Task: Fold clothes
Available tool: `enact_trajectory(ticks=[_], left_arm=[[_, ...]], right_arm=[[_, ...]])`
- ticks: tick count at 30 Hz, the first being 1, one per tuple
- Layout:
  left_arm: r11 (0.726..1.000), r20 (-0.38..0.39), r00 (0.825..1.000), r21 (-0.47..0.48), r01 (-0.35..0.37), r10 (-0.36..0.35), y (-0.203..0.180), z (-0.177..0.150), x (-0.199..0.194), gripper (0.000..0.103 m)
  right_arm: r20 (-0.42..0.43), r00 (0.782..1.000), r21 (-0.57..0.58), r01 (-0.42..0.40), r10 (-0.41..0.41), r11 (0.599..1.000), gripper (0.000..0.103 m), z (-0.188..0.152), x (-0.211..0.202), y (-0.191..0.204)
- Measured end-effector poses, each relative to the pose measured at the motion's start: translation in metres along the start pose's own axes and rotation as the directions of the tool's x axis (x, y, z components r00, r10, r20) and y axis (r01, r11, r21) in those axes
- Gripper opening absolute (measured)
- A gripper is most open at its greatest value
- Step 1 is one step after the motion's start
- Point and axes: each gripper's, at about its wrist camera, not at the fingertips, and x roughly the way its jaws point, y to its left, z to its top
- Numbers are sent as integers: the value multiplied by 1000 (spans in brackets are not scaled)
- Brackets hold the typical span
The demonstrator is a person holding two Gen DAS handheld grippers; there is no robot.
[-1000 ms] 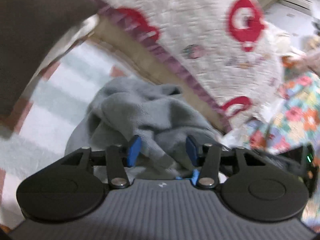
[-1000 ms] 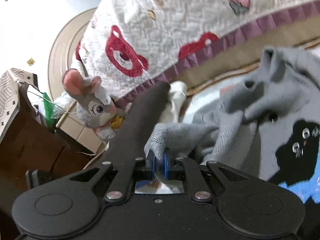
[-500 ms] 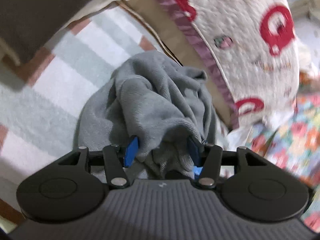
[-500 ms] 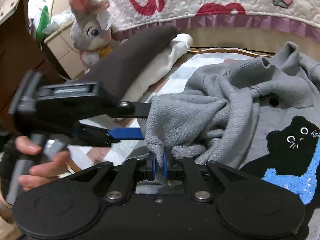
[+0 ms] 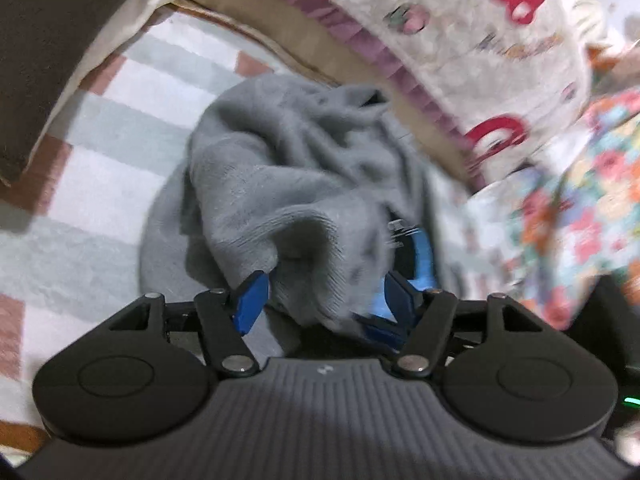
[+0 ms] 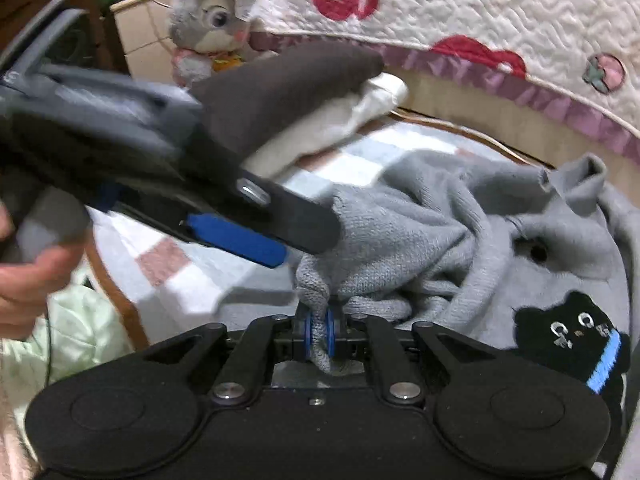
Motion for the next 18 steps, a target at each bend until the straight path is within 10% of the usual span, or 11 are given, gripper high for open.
enact_trajectory(ticks=[3,7,14,18], left_arm=[[990,12,998,-129,-58,60,22,0,24,52],[979,75,995,-194,-55,71,34,-1,20,11],[963,144,989,-269,4,36,37,0,-13,11],[962,169,983,-273,-22,70,39,-5,-34,10]], right_arm=[[-12,999,-109,-34,33,993,10,4,-3,16],[-27,997,-51,-73,72,996,10,13,-15,9],[77,997,28,17,-19,999,16,49,-33,-24],[-32,999,72,-14,16,997,15,65,4,-32]])
